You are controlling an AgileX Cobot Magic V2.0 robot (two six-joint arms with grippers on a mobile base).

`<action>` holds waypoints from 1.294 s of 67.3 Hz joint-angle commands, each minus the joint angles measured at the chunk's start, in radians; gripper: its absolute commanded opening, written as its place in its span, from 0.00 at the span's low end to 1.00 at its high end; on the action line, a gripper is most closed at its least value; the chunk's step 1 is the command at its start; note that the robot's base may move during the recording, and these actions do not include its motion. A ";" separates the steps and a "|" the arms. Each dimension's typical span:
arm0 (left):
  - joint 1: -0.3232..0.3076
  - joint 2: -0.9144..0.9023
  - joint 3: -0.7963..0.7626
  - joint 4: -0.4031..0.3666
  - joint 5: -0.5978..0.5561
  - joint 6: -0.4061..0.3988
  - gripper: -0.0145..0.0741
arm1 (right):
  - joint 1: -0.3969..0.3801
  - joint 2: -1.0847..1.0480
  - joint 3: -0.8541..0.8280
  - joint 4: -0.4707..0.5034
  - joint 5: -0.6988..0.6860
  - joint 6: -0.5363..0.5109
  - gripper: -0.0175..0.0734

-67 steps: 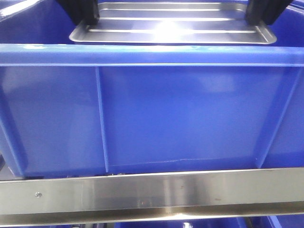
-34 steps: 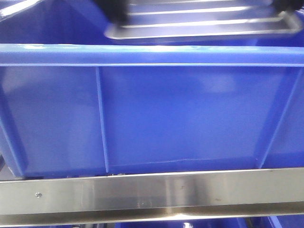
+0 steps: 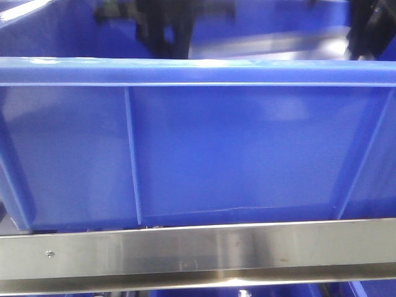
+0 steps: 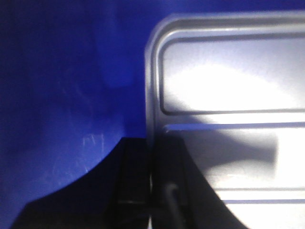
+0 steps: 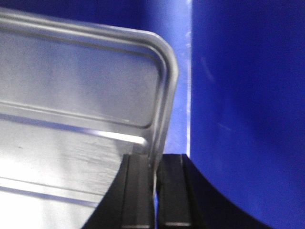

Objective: Grab silver tray and place in blue box
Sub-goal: 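Lower the tray into the blue bin and open both grippers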

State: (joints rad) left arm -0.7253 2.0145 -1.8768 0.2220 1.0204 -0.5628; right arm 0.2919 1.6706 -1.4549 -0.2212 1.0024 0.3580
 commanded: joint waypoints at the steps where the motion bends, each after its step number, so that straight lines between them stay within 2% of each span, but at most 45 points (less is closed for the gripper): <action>1: -0.009 -0.037 -0.034 0.041 -0.036 0.036 0.05 | -0.001 -0.013 -0.034 -0.015 -0.089 -0.041 0.26; 27: -0.007 -0.010 -0.034 0.067 -0.008 0.036 0.05 | -0.001 0.073 -0.034 -0.015 -0.107 -0.041 0.26; 35: -0.007 -0.007 -0.034 0.067 -0.002 0.036 0.15 | -0.001 0.073 -0.034 -0.015 -0.105 -0.041 0.27; 42: -0.007 -0.007 -0.034 0.067 0.007 0.036 0.34 | -0.001 0.073 -0.034 -0.015 -0.090 -0.041 0.39; 52: -0.007 -0.007 -0.043 0.067 0.045 0.036 0.60 | -0.001 0.072 -0.039 -0.015 -0.062 -0.041 0.68; 57: -0.007 -0.007 -0.060 0.069 0.069 0.036 0.65 | -0.001 0.061 -0.040 -0.015 -0.049 -0.041 0.81; 61: -0.007 -0.009 -0.087 0.074 0.096 0.036 0.66 | -0.001 0.046 -0.041 -0.015 -0.043 -0.041 0.87; 68: -0.015 -0.016 -0.144 0.091 0.162 0.038 0.66 | -0.001 -0.001 -0.042 -0.016 -0.031 -0.041 0.87; 75: -0.023 -0.036 -0.189 0.094 0.204 0.076 0.66 | -0.001 -0.062 -0.042 -0.021 -0.023 -0.041 0.87; 87: -0.054 -0.111 -0.203 0.129 0.249 0.112 0.65 | -0.001 -0.177 -0.042 -0.021 0.000 -0.041 0.87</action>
State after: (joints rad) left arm -0.7587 2.0143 -2.0415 0.3045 1.2294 -0.4705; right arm 0.2937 1.5978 -1.4685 -0.2236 1.0125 0.3169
